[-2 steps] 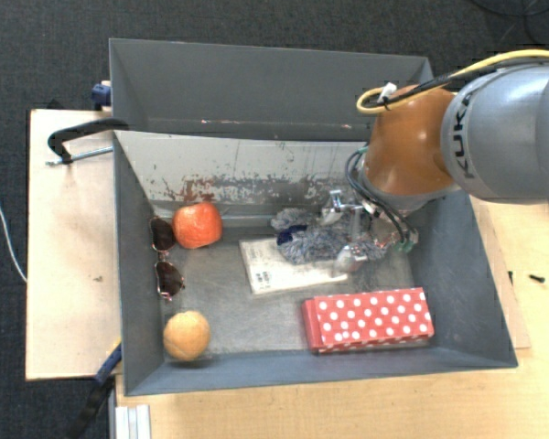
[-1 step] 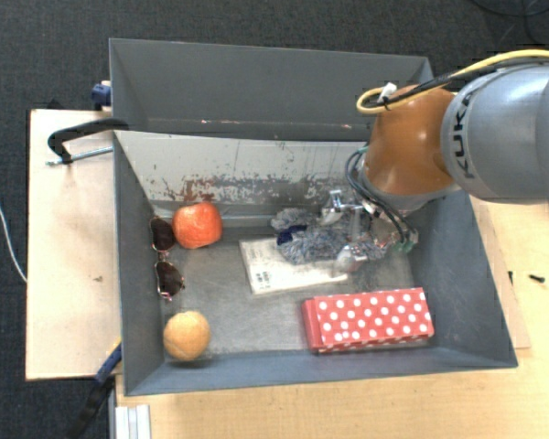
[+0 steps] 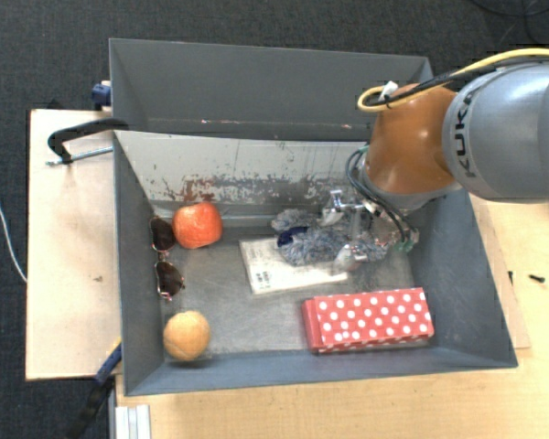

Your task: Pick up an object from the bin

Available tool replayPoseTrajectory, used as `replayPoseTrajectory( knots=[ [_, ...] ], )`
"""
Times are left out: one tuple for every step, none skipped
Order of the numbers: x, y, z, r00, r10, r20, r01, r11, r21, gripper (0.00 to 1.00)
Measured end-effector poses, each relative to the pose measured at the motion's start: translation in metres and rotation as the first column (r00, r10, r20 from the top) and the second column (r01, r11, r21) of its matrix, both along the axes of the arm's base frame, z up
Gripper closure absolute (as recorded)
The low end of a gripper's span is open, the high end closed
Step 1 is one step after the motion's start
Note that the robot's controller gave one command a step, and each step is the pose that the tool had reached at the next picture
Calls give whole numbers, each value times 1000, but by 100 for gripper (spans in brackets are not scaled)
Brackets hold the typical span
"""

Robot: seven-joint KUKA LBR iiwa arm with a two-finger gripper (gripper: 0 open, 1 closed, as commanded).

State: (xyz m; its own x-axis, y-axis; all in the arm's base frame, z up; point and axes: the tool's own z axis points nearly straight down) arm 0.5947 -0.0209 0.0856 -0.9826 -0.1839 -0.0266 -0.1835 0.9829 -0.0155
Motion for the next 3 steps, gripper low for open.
replayPoseTrajectory(
  knots=[
    [0,2,11,1000,-1,-5,1,1000,7,100],
    [-2,3,21,1000,1,-15,-1,1000,10,100],
    [-1,4,28,1000,1,-19,-1,1000,11,100]
  ],
)
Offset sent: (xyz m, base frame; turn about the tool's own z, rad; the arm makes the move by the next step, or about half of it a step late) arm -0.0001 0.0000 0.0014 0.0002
